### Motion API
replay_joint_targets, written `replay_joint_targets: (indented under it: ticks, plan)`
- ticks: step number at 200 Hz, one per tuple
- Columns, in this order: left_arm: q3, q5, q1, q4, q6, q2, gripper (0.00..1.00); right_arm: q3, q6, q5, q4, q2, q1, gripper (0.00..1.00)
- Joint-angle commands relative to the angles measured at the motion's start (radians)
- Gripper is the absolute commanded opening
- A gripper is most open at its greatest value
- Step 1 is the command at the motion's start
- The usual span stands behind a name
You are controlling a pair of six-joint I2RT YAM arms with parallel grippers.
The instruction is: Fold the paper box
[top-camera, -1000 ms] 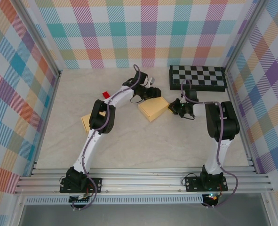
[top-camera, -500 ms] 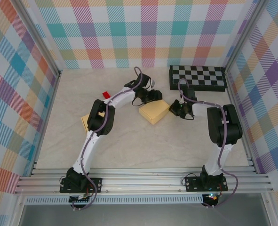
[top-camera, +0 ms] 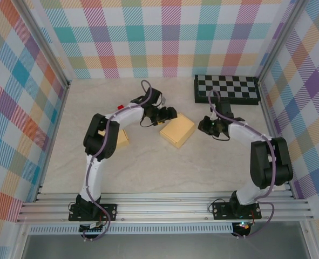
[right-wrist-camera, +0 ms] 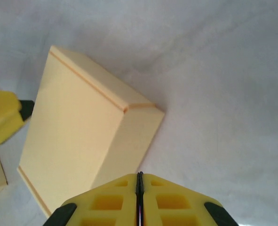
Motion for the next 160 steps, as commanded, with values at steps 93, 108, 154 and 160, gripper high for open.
replay_joint_targets:
  ticks: [93, 108, 154, 160]
  plan:
    - [-0.23, 0.028, -0.061, 0.188, -0.075, -0.078, 0.76, -0.274, 0.302, -0.186, 0.394, 0.032, 0.199, 0.09]
    - [-0.248, 0.015, -0.071, 0.19, -0.088, -0.09, 0.76, -0.275, 0.329, -0.182, 0.429, 0.054, 0.221, 0.09]
    - [-0.317, -0.006, -0.108, 0.229, -0.156, -0.103, 0.74, -0.266, 0.352, -0.193, 0.592, 0.151, 0.232, 0.08]
    - [-0.322, -0.006, -0.117, 0.234, -0.166, -0.1, 0.74, -0.257, 0.354, -0.209, 0.62, 0.171, 0.233, 0.08]
